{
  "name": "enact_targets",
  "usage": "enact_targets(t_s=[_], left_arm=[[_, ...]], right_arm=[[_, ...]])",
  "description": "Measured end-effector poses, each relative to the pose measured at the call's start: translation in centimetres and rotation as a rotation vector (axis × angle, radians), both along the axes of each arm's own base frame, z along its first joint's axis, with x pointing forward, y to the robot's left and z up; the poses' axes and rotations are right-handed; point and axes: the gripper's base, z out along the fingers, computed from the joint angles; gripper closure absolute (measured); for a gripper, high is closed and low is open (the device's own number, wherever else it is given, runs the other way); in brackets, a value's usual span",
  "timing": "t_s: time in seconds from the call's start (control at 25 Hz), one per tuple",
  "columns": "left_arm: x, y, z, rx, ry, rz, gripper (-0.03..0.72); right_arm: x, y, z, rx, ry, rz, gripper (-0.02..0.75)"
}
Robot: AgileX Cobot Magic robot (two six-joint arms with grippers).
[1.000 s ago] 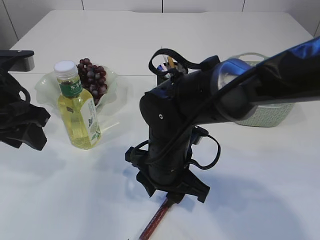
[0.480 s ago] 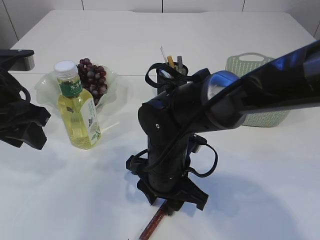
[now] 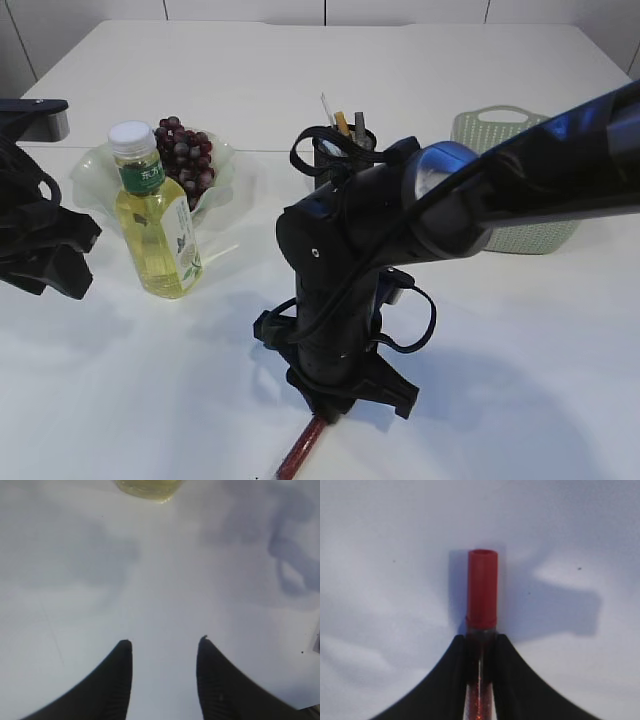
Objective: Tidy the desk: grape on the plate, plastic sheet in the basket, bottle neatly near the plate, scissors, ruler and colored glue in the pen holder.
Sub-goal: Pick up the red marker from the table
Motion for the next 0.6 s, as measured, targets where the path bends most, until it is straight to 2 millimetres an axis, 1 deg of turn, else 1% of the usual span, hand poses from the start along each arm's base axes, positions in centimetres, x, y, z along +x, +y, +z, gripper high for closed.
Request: enact_targets(t_s=[0.24,0.44,0.6], left_arm=[[0.0,0.0,0.0,0.000,0.000,0.000,0.379],[0.0,0.0,0.0,-0.001,-0.004,0.000,0.380],[0.0,0.0,0.0,-0.001,-0.005,0.000,0.380]], right_arm=[[0.1,-0.1,0.0,-0.015,-0.012,0.015,0.664],[0.2,0.0,0.0,-0.010,-0.023,0.086,0.673],[1.1,-0.3,0.4,0.054,-0.059,0.155,0.675]])
